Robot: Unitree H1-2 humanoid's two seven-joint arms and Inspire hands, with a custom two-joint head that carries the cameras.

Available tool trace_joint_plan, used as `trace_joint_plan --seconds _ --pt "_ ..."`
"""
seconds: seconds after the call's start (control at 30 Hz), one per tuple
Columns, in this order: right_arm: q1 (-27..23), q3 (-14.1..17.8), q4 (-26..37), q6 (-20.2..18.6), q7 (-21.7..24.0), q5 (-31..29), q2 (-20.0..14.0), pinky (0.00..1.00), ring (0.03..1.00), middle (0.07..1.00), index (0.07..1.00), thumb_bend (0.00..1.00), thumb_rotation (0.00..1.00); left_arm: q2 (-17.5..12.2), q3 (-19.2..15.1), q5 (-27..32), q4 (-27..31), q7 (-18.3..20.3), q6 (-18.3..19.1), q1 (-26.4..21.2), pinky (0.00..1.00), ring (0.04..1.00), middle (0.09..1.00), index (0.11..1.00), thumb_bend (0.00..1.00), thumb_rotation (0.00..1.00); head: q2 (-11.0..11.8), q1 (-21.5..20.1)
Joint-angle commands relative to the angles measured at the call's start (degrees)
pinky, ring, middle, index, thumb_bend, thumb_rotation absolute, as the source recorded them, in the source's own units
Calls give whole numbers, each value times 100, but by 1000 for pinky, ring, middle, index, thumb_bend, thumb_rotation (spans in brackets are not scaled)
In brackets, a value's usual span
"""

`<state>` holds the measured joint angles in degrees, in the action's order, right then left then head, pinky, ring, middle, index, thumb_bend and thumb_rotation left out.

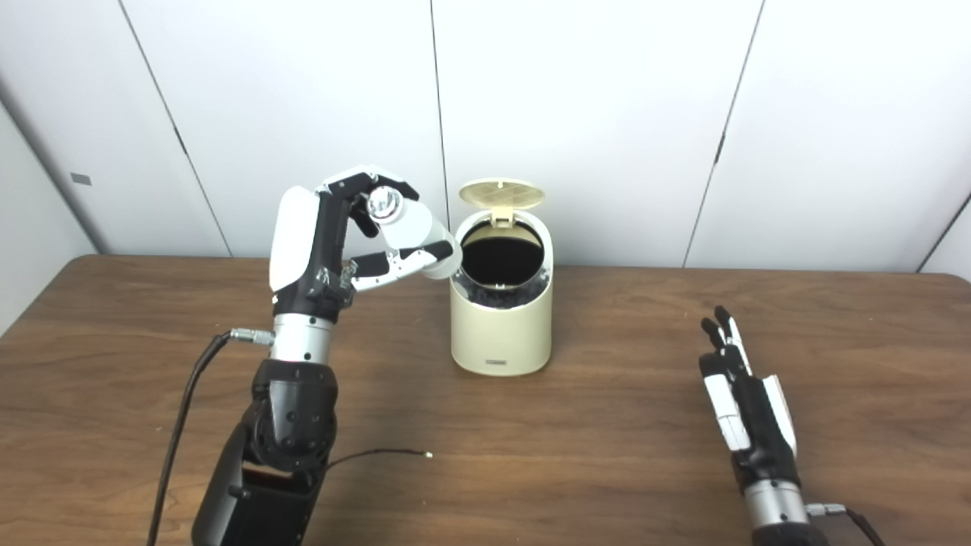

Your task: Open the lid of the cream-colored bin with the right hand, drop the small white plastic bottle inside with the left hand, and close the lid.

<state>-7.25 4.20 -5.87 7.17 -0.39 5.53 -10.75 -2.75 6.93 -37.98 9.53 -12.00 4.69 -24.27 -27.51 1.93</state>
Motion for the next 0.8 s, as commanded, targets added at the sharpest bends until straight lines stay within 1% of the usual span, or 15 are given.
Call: trace_joint_plan --seconds 0.0,0.13,0.23,0.43,0.67,0.77 --pt "184 -52 -337 189 -95 58 81 984 973 943 981 710 1000 6 19 -84 55 -111 -173 -335 350 395 519 498 497 0 -16 4" --pt "179 -81 -325 115 -99 133 75 987 981 947 990 716 1000 24 23 -55 -27 -118 -226 -376 365 405 517 491 499 0 -20 -9" --pt "174 -84 -345 144 -69 89 89 997 988 950 993 723 1000 50 34 -55 -154 -162 -298 -394 372 407 513 493 499 0 -7 -3" --pt "156 -139 -326 95 -32 98 97 1000 991 954 997 719 1000 0 184 -194 -540 -327 -555 -445 387 416 517 486 500 0 -10 -3" --pt "163 -172 -264 45 -50 176 89 1000 989 956 1000 712 1000 25 213 -187 -1004 -545 -848 -573 393 420 521 480 500 0 -18 -18" --pt "163 -173 -263 52 -19 138 92 999 989 955 1000 711 1000 61 213 -182 -1156 -606 -894 -614 390 418 524 480 499 0 -23 -33"
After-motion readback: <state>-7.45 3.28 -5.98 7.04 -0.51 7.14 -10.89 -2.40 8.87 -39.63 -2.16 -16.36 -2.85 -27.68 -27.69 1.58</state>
